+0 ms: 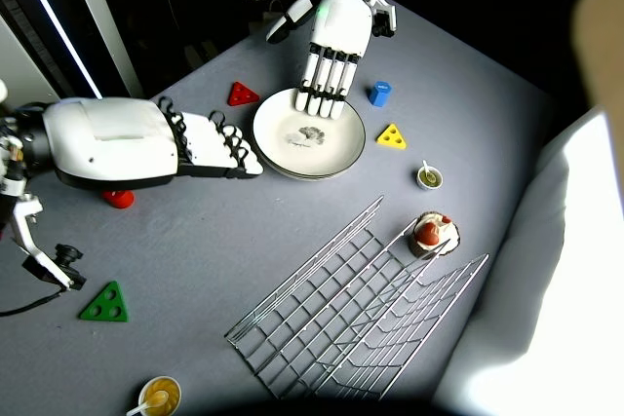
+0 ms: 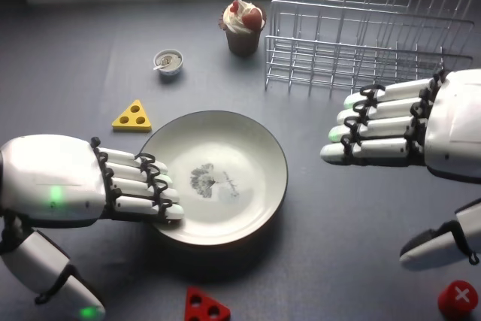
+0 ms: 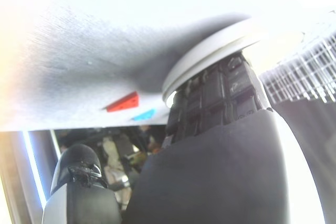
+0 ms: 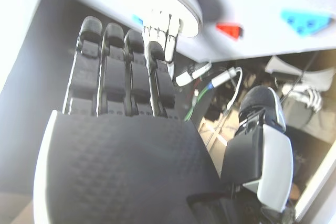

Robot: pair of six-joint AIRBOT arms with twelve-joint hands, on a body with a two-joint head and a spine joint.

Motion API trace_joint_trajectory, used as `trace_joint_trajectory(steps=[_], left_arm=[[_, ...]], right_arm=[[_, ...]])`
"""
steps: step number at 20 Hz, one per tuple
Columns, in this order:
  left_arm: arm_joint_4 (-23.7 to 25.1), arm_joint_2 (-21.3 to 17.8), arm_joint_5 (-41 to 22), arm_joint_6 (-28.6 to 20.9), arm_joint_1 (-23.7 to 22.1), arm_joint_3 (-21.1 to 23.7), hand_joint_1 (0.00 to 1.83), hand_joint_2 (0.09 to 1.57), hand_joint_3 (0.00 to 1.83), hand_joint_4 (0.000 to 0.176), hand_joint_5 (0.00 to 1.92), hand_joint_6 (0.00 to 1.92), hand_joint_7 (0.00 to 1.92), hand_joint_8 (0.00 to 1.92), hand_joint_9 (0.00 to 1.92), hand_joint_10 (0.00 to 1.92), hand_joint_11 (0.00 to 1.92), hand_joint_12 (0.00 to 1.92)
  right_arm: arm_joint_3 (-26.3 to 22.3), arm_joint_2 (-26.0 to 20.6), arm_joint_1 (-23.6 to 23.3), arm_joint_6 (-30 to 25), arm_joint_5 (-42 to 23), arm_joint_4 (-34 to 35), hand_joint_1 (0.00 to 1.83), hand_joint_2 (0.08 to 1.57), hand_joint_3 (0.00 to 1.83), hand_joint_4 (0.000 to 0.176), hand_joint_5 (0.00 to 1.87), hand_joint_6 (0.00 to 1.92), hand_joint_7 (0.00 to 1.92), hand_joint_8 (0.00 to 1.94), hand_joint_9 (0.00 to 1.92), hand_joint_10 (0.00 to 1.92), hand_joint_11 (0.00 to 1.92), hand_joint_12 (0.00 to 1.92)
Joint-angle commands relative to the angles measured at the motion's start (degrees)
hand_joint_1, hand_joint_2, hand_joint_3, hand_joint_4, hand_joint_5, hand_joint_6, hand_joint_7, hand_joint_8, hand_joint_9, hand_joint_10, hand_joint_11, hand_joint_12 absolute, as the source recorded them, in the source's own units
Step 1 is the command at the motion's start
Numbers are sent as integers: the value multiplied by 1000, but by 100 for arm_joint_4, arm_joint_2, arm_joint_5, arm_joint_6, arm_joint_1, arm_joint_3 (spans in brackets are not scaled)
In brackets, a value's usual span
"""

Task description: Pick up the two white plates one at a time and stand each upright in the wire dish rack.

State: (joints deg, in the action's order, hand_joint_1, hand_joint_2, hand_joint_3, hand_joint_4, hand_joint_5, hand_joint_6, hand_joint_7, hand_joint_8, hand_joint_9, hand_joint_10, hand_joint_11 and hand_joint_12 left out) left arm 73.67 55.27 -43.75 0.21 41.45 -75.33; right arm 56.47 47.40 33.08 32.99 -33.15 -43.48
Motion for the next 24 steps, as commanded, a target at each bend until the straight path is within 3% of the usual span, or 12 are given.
trace_joint_trajectory(steps=[1,8,20,21,24], left_arm=[[-32,72,43,-21,33,-5,32,930,0,0,101,5,143,2,140,0,139,7],[-34,274,258,-21,33,147,54,940,2,0,99,2,161,6,170,10,178,21],[-172,569,526,-21,-224,453,42,940,0,0,105,0,154,1,145,4,140,4],[-227,570,518,-21,-237,462,25,939,0,0,100,0,145,0,136,0,135,2],[-379,574,512,-21,-297,502,50,942,1,0,117,6,168,9,157,8,157,11]], right_arm=[[11,-7,-73,-14,-455,216,72,960,0,0,230,6,243,2,243,5,238,8],[65,69,-199,33,-456,383,71,968,0,0,193,4,230,6,230,8,243,11],[221,258,-348,1175,-549,1446,127,932,0,0,194,0,223,3,229,5,238,11],[235,295,-357,1177,-549,1446,168,922,0,0,177,0,226,4,231,4,244,13],[254,429,-395,1554,-552,1574,708,865,0,0,129,0,139,0,161,0,215,2]])
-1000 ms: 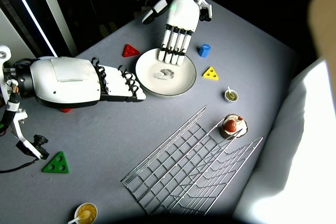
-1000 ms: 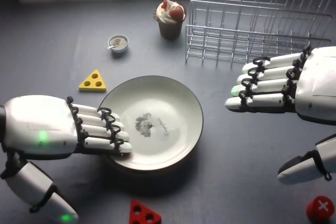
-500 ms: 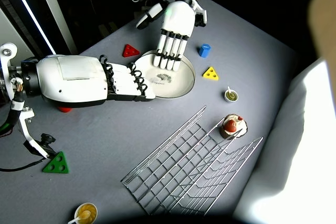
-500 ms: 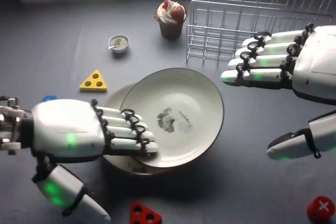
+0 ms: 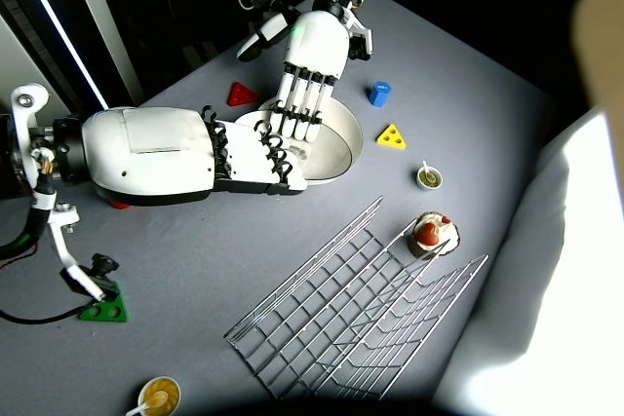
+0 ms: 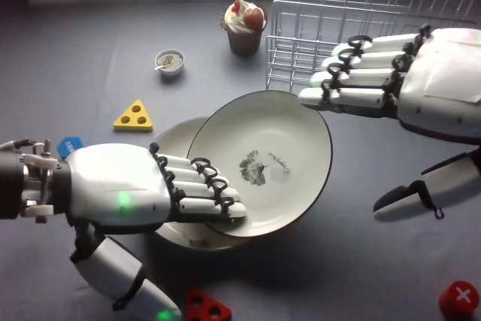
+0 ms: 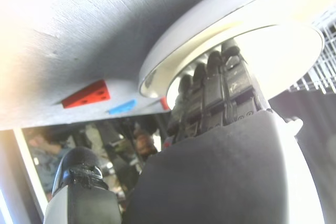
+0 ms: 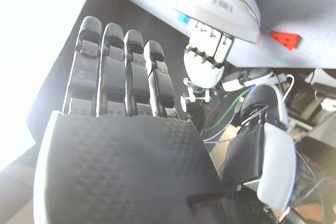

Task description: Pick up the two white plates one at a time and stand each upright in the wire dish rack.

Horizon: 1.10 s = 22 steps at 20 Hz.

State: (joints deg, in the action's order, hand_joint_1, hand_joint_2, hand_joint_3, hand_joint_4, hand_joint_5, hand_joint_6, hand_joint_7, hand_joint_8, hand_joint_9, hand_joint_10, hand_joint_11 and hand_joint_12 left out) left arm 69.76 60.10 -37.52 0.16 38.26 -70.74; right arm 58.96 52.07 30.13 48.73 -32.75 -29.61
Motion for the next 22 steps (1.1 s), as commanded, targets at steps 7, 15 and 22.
trace_joint_trajectory(steps=[7,15,22], left_arm=[[-22,87,-106,-16,-58,161,2,941,0,0,93,0,145,0,143,0,135,0],[-41,87,-97,-16,-63,158,40,940,0,0,131,9,168,3,156,0,153,8],[-42,94,-90,-16,-95,154,41,940,0,0,141,6,179,5,179,9,178,24]], right_arm=[[24,238,-50,687,-442,363,1155,836,12,0,325,5,276,5,253,9,311,43],[243,609,-110,828,-413,529,1225,919,4,0,423,5,383,6,382,10,401,89],[613,1119,-188,1091,-413,830,1204,954,9,0,416,0,332,0,382,10,402,98]])
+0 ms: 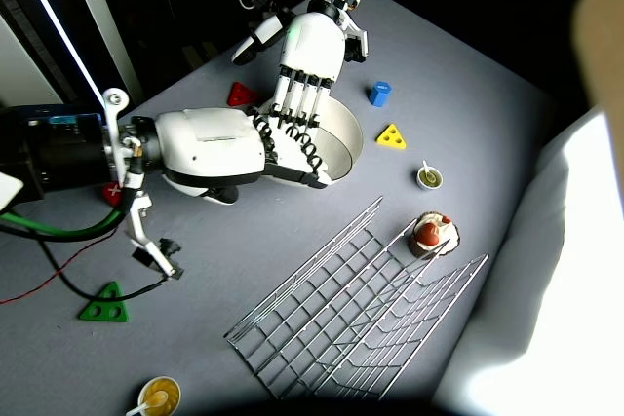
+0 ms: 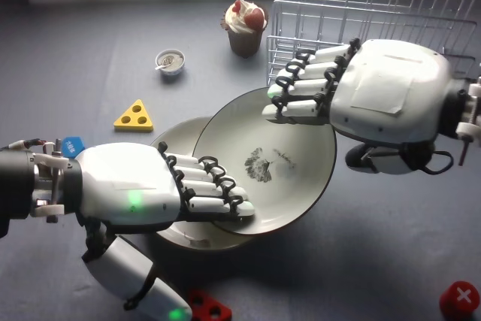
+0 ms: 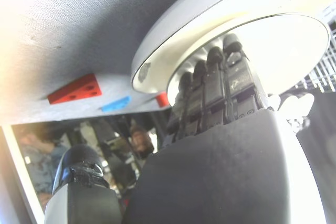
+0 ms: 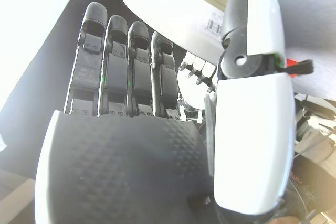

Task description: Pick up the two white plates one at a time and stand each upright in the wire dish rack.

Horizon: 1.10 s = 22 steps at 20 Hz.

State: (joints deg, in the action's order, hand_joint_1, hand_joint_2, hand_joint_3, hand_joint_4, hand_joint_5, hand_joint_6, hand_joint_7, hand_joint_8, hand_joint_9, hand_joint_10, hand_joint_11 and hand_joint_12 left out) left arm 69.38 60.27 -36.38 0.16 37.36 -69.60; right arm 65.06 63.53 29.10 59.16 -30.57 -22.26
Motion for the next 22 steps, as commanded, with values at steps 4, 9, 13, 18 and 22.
trace_joint_trajectory(steps=[4,9,13,18,22], left_arm=[[-3,83,-201,-16,-9,42,20,939,0,0,128,0,166,0,162,0,165,16],[28,95,-182,-16,-9,41,24,934,0,0,133,0,157,0,151,0,162,13],[36,105,-176,-16,-9,25,37,942,2,0,121,0,138,0,124,0,140,2],[22,115,-173,-16,-8,-5,0,933,0,0,134,4,150,4,137,6,144,3],[23,118,-173,-16,-9,-13,0,930,0,0,135,4,157,6,146,8,139,4]], right_arm=[[92,200,-202,49,-693,157,1190,967,9,0,437,10,309,2,352,0,394,97],[56,354,-233,52,-720,241,1172,972,4,0,434,3,319,13,348,6,394,104],[-73,346,-146,177,-720,222,1191,993,2,0,431,1,364,5,410,8,414,133],[-228,333,72,225,-779,92,1227,962,0,0,566,7,571,6,601,10,541,221],[-269,364,264,316,-941,103,1238,972,1,0,665,11,681,11,686,12,617,248]])
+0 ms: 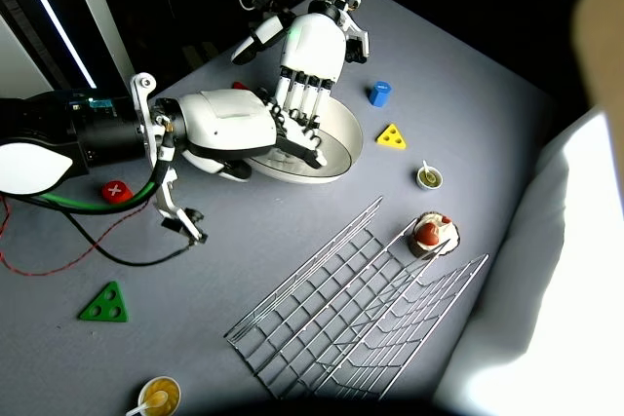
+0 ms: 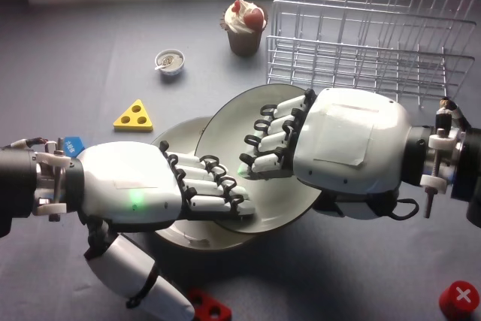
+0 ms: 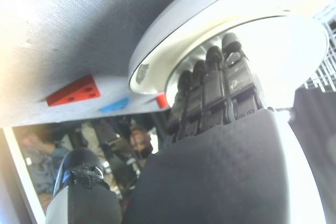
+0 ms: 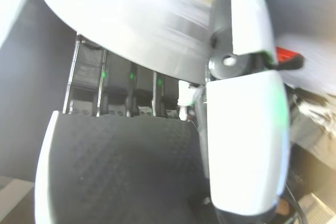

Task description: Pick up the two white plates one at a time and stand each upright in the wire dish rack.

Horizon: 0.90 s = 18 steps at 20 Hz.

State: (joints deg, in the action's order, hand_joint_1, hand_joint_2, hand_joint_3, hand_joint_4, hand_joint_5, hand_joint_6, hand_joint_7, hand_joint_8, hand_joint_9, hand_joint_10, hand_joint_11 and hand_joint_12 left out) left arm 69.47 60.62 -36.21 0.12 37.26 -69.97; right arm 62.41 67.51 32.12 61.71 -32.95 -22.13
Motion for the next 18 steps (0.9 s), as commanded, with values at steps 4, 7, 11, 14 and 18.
trace_joint_trajectory(steps=[4,7,11,14,18], left_arm=[[17,85,-190,-12,2,26,0,931,0,0,114,0,140,0,135,2,136,3],[17,86,-188,-12,4,31,0,944,4,0,108,2,120,0,118,0,128,1],[20,86,-186,-12,4,35,0,948,4,0,122,5,146,9,141,8,149,10],[-8,32,-185,-12,-25,24,0,943,0,0,120,4,141,5,136,5,147,8],[-117,-143,-343,-12,-238,13,0,946,1,0,130,5,149,6,137,3,132,1]], right_arm=[[52,62,-36,60,-726,170,1315,1043,3,0,901,11,930,10,953,16,895,260],[97,77,-33,61,-758,170,1398,1012,0,0,1054,844,1368,188,1208,714,1326,82],[135,65,-33,61,-790,184,1398,1033,1,0,992,925,1210,403,1225,742,1379,62],[120,66,-33,61,-790,184,1478,1033,0,0,979,883,1230,275,1226,615,1087,1090],[-40,-133,-288,60,-790,184,1501,1021,1,0,1014,835,1245,256,1249,527,1012,1304]])
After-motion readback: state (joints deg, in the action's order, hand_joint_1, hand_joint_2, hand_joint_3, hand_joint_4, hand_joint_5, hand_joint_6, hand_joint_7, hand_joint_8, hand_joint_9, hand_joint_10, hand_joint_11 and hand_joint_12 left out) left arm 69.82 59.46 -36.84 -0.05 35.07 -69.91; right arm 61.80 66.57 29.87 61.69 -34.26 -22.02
